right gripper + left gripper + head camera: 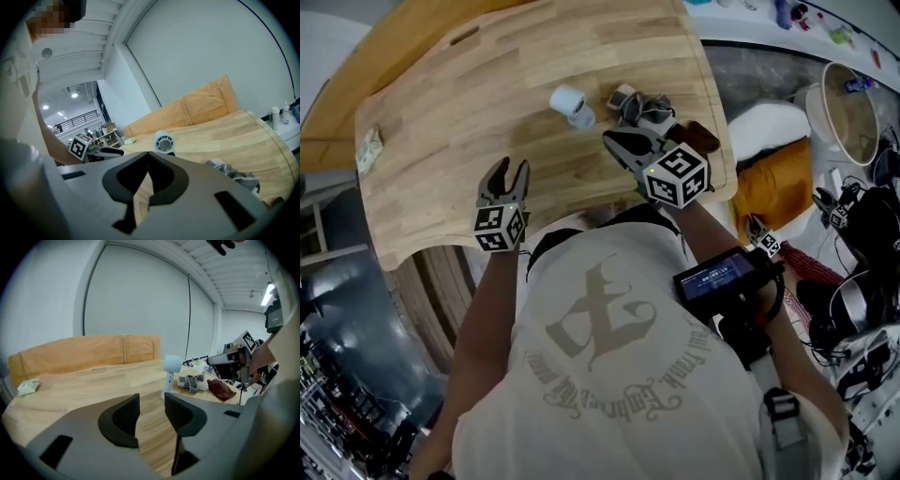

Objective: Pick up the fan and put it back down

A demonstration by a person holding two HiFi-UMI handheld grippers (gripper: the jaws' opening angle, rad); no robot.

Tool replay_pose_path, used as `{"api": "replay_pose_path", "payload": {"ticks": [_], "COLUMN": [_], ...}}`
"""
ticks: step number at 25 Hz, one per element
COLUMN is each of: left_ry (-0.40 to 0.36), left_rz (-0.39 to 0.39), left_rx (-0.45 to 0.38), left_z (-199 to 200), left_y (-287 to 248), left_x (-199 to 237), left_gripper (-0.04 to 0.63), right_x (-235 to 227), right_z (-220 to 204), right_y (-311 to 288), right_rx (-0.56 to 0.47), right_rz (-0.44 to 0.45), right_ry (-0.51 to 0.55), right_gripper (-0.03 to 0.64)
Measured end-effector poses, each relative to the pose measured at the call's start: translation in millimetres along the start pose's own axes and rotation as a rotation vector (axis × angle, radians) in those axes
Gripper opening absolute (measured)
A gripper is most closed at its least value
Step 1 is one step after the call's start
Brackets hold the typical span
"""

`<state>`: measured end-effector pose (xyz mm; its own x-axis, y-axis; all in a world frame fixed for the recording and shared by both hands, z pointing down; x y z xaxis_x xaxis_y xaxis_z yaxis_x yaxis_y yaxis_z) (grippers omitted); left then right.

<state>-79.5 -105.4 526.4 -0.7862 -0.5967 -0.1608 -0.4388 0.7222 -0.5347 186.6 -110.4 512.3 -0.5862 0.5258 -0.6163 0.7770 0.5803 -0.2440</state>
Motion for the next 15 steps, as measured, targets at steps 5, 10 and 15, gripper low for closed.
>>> {"api": "replay_pose_path", "payload": {"ticks": [5,10,15], "left_ry": [0.044,0.095,0.104], "left_rz": [-0.027,-0.085,-0.148], "left_rx": [-0.069,-0.134,-0.169], "left_z": [-8.4,-21.4,-37.1], "left_y": [48.1,95.6,134.1], "left_x": [-11.1,-32.5,-56.9], "left_gripper": [0.071,0.011,0.011], "right_x": [28.2,72.5,114.4], "right_z": [-11.4,-37.7,-69.9], "right_y": [7.2,24.3,46.2], "right_rx": [-0.024,-0.023,-0.027], "right_rz": [-0.006,-0.011,-0.012], "right_ry": [0.025,0.054,0.078], "right_gripper": [0.012,0.012,0.012]}}
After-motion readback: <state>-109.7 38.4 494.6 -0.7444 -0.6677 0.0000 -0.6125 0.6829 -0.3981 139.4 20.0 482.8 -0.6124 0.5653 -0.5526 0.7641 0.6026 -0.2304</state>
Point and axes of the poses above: the fingertips, and each gripper's own axes: y backward along the fingers, x to its left, z out of its top, the point moved 6 cm from there along y, backward along the fingers, and after that the axes turned 13 degrees about -y, right-handed, at the moved point
